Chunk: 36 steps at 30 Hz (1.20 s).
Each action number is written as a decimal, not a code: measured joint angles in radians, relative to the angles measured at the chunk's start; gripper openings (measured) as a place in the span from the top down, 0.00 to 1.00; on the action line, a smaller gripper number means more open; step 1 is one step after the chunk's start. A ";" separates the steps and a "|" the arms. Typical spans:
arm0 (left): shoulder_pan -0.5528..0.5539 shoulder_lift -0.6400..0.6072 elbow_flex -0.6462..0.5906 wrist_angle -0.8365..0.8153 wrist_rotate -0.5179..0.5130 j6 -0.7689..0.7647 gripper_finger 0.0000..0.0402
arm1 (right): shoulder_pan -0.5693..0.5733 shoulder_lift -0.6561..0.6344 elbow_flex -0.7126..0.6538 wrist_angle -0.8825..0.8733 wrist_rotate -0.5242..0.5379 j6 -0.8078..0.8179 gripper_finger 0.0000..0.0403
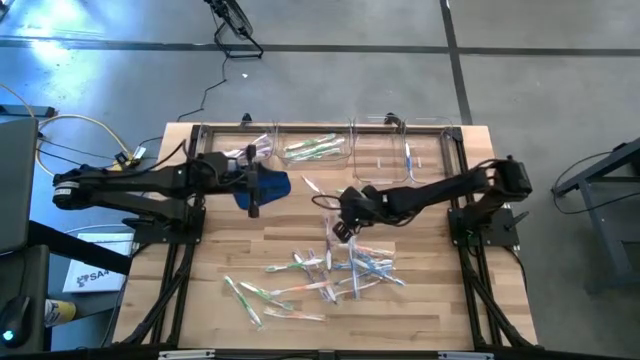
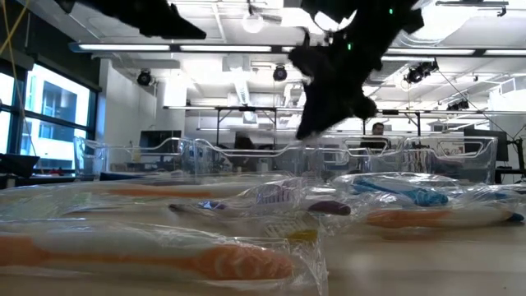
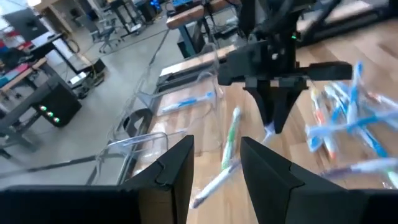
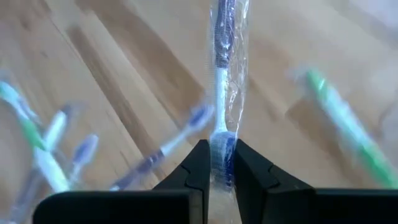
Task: Pick & Place Toothbrushes
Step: Put the violet toothbrush into the left transparent bin
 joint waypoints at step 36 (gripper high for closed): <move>0.444 0.307 0.087 0.590 0.699 -0.705 0.68 | -0.015 -0.217 0.000 0.314 0.372 -0.501 0.91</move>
